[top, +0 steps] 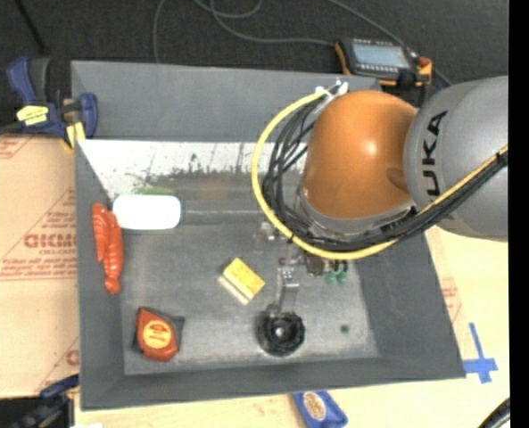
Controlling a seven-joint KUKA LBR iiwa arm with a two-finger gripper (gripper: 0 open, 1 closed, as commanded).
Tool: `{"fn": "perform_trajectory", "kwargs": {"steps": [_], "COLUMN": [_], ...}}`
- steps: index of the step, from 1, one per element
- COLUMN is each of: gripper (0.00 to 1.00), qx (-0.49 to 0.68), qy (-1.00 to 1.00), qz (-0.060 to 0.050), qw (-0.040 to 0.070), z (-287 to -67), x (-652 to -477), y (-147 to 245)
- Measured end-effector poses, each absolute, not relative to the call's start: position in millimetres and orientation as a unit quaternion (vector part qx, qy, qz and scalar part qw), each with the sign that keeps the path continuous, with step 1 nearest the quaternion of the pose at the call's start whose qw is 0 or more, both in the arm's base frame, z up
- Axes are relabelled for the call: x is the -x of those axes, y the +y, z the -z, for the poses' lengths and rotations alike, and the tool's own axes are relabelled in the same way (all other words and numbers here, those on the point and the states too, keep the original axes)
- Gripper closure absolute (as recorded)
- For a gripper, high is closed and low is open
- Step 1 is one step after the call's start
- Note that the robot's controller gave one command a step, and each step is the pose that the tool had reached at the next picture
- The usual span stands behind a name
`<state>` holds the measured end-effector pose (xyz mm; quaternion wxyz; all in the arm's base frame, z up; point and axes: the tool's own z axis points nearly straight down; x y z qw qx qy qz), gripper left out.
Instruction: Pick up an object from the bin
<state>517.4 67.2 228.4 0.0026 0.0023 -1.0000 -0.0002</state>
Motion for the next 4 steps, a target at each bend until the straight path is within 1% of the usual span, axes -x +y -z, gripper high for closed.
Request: {"fn": "perform_trajectory", "kwargs": {"steps": [1, 2, 3, 4], "gripper": [0.0, 0.0, 0.0, 0.0], "qx": [-0.001, -0.022, -0.016, -0.012], "qy": [-1.0, -1.0, -1.0, -1.0], "qz": [0.0, 0.0, 0.0, 0.0], "qw": [-0.001, -0.007, -0.002, 0.0], "z": [-232, -197, -147, -137], "x": [-518.9, -535.1, -512.6, -503.4], "y": [67, 67, 73, 75]}}
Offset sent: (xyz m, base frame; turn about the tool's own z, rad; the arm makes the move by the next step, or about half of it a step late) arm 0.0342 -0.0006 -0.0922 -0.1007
